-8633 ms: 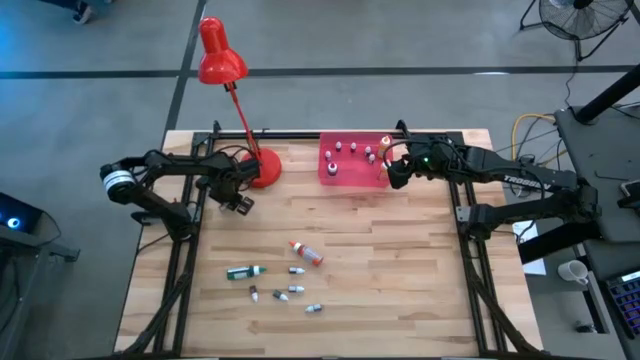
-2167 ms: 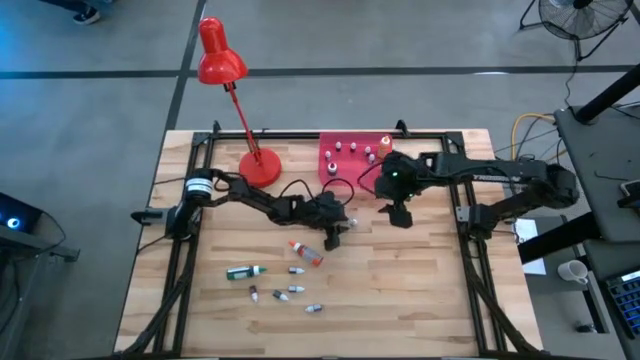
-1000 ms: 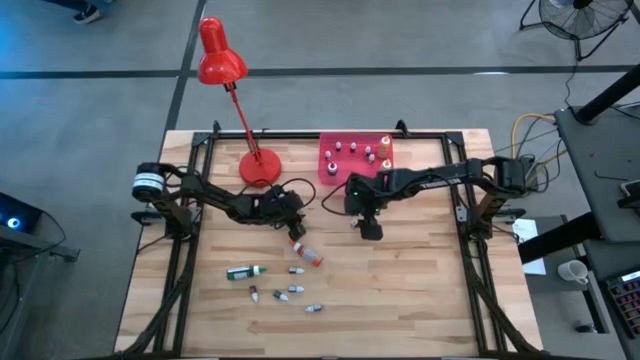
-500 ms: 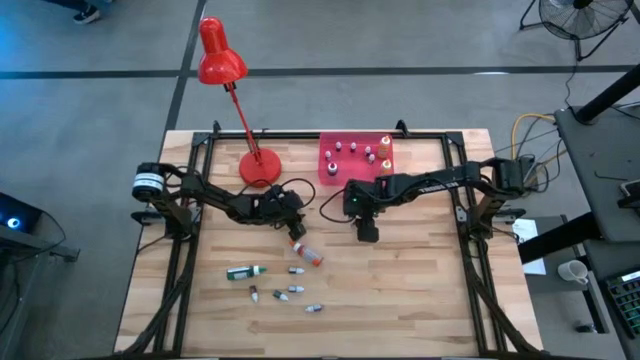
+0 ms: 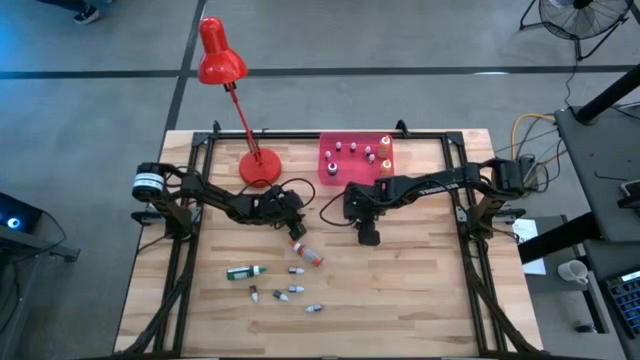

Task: Pick & Place food coloring
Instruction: Put the small red food coloring bottle into the red bin, then put the large orange food coloring bottle into the red bin

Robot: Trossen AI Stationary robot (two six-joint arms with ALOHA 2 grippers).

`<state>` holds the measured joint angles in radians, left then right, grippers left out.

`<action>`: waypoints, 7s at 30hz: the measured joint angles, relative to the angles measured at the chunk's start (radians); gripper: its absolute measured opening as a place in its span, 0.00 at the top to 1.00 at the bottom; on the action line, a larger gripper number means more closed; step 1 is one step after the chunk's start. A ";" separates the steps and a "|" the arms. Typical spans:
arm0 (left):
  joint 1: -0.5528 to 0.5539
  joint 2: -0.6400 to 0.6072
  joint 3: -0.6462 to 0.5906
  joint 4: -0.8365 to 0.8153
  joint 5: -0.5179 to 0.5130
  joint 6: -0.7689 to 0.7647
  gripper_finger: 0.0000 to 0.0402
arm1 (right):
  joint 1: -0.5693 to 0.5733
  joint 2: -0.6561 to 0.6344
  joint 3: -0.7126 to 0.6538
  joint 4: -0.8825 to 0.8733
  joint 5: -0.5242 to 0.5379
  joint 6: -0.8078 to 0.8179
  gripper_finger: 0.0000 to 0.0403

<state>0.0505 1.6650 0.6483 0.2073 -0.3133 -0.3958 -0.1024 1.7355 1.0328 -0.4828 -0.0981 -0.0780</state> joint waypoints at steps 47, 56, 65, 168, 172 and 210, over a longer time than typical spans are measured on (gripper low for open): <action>0.029 -0.897 0.148 -0.497 -0.021 -0.309 0.69 | -0.436 0.122 0.457 -0.223 0.114 0.124 0.88; 0.029 -0.959 0.148 -0.522 -0.021 -0.267 0.69 | -0.463 0.352 0.628 -0.403 0.073 0.093 0.88; 0.030 -0.962 0.148 -0.599 -0.021 -0.281 0.69 | -0.467 0.426 0.712 -0.427 0.068 0.039 0.88; -0.095 -0.117 0.070 -0.380 0.476 0.479 0.69 | 0.195 0.014 0.022 -0.038 -0.189 0.341 0.69; -0.135 -0.117 0.068 -0.381 0.456 0.474 0.69 | 0.245 0.014 0.005 0.048 -0.153 0.479 0.68; -0.145 -0.015 0.064 -0.163 0.452 0.355 0.69 | 0.327 0.132 0.089 0.349 0.091 1.375 0.71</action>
<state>-0.0944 1.6495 0.7128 0.0443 0.1383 -0.0407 0.2244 1.8675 1.1215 -0.1339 -0.0072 1.2965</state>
